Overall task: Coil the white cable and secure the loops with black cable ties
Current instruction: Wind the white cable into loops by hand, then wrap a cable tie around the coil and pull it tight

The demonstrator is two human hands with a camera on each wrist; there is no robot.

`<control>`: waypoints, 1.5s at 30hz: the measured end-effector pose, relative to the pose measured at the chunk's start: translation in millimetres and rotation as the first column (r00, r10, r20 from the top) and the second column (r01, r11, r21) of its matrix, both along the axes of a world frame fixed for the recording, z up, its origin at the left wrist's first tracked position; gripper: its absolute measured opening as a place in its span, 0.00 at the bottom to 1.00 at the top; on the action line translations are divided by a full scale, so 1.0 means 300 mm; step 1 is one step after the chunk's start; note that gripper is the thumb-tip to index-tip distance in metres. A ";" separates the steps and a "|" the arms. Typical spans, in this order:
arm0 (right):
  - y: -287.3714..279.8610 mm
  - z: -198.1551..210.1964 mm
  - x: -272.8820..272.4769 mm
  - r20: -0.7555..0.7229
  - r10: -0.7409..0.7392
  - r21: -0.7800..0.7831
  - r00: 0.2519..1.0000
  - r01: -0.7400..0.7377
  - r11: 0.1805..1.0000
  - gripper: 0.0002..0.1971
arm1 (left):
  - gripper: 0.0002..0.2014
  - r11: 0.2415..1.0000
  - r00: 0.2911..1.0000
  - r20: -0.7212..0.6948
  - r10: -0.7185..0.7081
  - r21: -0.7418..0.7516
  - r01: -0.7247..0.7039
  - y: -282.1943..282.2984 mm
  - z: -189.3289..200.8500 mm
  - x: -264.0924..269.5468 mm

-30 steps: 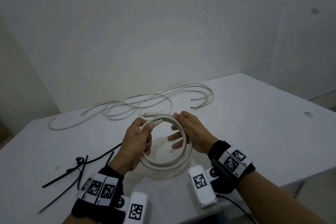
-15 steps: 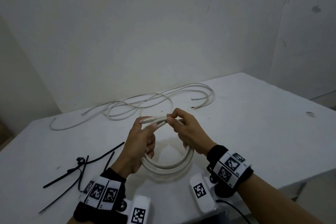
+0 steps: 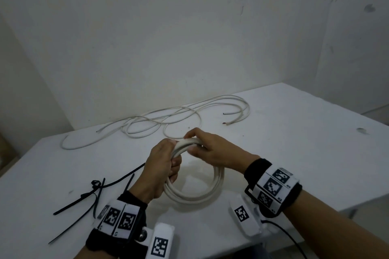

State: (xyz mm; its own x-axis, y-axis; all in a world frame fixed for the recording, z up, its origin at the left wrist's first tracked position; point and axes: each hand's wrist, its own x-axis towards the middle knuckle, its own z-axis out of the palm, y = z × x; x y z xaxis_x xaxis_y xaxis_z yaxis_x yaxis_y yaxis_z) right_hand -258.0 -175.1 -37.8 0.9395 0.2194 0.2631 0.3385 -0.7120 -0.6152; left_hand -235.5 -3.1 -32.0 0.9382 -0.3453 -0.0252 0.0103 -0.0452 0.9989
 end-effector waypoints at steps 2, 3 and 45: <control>0.025 0.007 -0.001 0.098 0.039 -0.184 0.994 -0.020 0.983 0.22 | 0.13 1.000 1.000 0.021 -0.003 -0.004 0.003 0.006 -0.003 -0.006; 0.035 0.006 0.002 0.134 0.055 -0.271 0.989 -0.017 0.963 0.22 | 0.13 1.000 1.000 0.025 -0.002 -0.004 0.002 0.010 -0.002 -0.009; 0.442 0.204 0.196 -0.407 0.011 -0.218 0.913 -0.109 0.970 0.28 | 0.15 0.936 0.989 0.058 0.135 0.320 -0.146 0.630 0.236 0.117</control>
State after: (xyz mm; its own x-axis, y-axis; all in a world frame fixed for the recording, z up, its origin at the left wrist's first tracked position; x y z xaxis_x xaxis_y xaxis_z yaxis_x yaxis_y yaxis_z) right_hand -199.2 -42.5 23.3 0.9374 0.2872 -0.1968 0.1454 -0.8367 -0.5281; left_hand -200.4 186.0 38.7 0.9788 -0.1888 -0.0800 0.0055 -0.3656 0.9307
